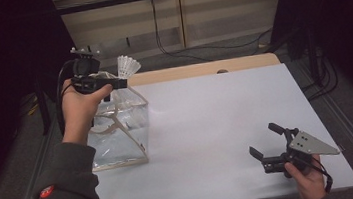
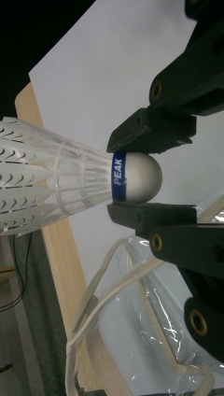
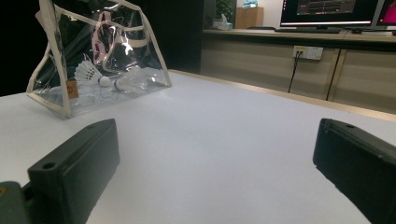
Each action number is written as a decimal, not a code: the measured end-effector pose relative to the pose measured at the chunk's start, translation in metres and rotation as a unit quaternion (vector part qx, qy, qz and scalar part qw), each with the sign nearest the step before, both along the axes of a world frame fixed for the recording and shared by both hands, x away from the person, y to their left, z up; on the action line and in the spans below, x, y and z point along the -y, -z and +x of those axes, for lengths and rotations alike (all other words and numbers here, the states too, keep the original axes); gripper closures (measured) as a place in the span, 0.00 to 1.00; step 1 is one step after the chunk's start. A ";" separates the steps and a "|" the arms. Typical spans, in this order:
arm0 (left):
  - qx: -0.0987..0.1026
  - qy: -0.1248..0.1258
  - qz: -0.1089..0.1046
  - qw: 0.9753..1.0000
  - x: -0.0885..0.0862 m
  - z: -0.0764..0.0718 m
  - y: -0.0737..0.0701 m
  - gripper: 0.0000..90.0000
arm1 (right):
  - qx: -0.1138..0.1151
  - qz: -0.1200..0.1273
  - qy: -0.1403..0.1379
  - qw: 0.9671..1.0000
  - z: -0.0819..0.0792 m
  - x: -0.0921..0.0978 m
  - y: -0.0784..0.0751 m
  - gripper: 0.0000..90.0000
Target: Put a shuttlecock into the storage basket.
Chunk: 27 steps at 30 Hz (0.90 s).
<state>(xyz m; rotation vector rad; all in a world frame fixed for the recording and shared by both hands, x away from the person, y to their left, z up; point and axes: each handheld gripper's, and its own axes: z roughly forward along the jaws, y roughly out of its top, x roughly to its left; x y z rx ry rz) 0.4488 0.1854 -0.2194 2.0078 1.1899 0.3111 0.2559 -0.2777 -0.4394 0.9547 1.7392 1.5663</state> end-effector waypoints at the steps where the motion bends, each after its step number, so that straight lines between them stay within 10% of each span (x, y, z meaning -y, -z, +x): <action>1: -0.001 -0.001 -0.001 1.000 -0.001 0.000 0.000 0.73 | -0.001 0.001 0.000 1.000 0.000 0.000 0.000 0.01; 27: 0.002 -0.018 -0.002 1.000 -0.015 -0.002 0.000 0.73 | 0.002 0.000 0.002 1.000 0.000 0.001 0.000 0.01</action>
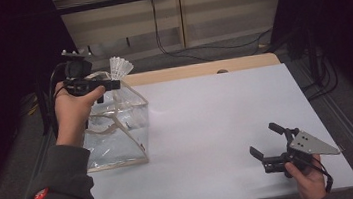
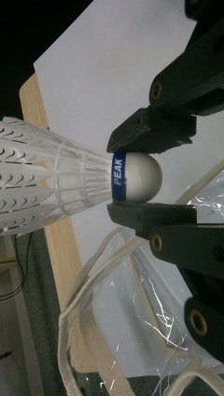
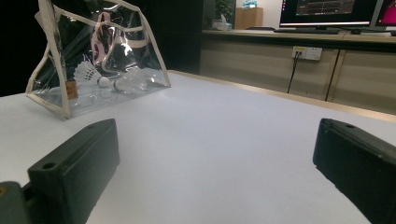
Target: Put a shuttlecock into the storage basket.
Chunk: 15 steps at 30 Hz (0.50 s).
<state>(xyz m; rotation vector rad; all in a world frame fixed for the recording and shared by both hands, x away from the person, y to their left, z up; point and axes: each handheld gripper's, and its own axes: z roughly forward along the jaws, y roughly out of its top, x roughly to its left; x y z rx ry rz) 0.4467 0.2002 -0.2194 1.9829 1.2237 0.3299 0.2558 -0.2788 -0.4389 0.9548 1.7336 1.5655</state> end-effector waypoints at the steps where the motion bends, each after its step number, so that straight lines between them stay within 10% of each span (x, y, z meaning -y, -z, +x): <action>1: 0.000 0.000 0.000 1.000 -0.001 0.000 0.000 0.73 | -0.001 0.001 0.000 1.000 0.000 0.000 0.000 0.01; 15: 0.000 -0.009 -0.001 1.000 -0.008 -0.001 -0.001 0.73 | -0.001 0.000 0.001 1.000 0.000 0.000 0.000 0.01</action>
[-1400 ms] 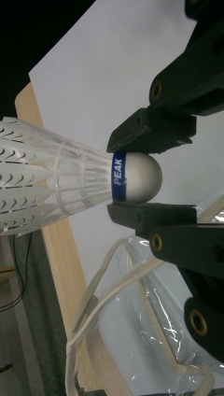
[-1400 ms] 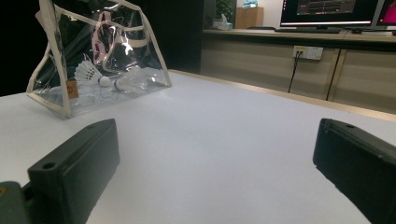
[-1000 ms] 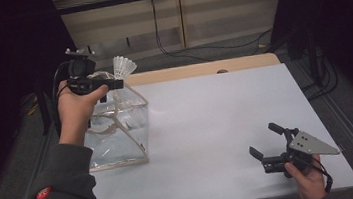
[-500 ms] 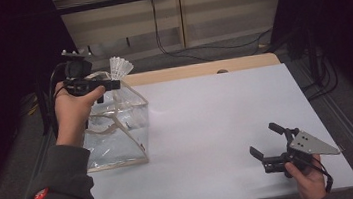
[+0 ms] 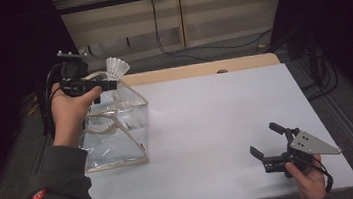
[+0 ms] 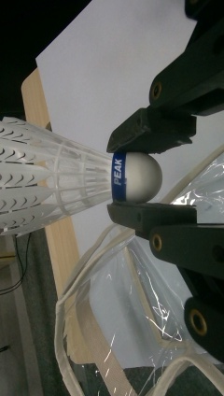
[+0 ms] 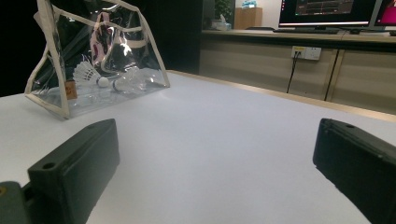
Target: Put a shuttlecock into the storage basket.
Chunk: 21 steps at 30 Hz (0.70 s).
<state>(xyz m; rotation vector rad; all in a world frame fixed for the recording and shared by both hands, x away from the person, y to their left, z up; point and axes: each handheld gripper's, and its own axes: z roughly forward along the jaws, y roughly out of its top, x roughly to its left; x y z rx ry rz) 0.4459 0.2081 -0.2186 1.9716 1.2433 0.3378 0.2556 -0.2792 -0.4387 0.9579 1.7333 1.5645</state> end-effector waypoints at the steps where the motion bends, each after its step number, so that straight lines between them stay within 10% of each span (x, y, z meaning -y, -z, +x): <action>1: 0.000 0.000 0.000 1.000 -0.001 0.000 0.000 0.73 | -0.001 0.000 -0.001 1.000 0.000 0.000 0.000 0.01; 21: 0.001 -0.020 -0.002 1.000 -0.015 -0.002 0.002 0.73 | 0.000 0.001 0.000 1.000 0.000 -0.001 0.000 0.01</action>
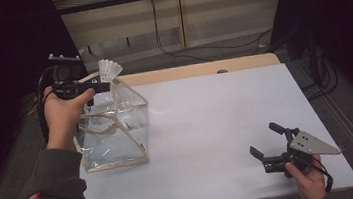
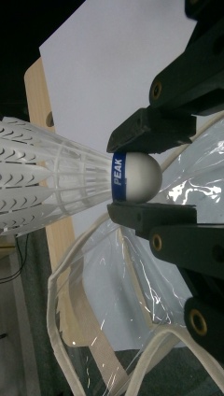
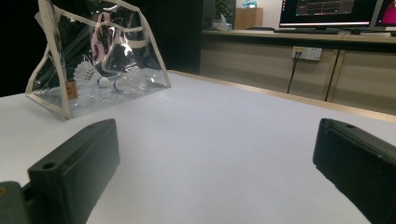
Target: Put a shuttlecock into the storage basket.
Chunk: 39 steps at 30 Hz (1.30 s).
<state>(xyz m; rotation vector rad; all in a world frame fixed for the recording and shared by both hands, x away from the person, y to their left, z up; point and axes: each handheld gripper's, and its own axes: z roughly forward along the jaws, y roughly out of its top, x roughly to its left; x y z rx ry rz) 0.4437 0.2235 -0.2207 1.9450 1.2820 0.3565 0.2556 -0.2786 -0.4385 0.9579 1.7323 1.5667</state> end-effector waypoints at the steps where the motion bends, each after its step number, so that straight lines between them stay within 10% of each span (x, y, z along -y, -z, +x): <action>1: 0.000 0.000 0.000 1.000 -0.001 0.000 0.000 0.73 | 0.000 -0.001 -0.001 1.000 0.000 0.000 0.000 0.01; 39: 0.004 -0.022 0.009 1.000 -0.017 -0.002 0.000 0.73 | 0.000 0.000 -0.001 1.000 0.000 -0.001 0.000 0.01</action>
